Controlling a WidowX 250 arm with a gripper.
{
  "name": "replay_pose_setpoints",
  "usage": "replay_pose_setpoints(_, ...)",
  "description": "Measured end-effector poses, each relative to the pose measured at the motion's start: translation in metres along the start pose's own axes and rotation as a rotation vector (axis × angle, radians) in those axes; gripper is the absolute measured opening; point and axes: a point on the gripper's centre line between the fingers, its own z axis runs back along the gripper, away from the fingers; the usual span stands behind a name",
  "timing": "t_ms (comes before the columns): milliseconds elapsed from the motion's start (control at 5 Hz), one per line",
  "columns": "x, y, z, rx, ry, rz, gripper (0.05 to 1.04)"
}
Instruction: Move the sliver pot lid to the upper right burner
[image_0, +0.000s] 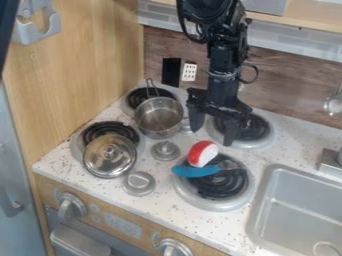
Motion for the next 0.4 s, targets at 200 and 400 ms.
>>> replay_pose_setpoints(200,-0.0096,0.0007,-0.0178,-0.004,0.054,0.01,0.998)
replay_pose_setpoints(400,-0.0164,0.0102,-0.0237,-0.008,0.068,0.061,0.998)
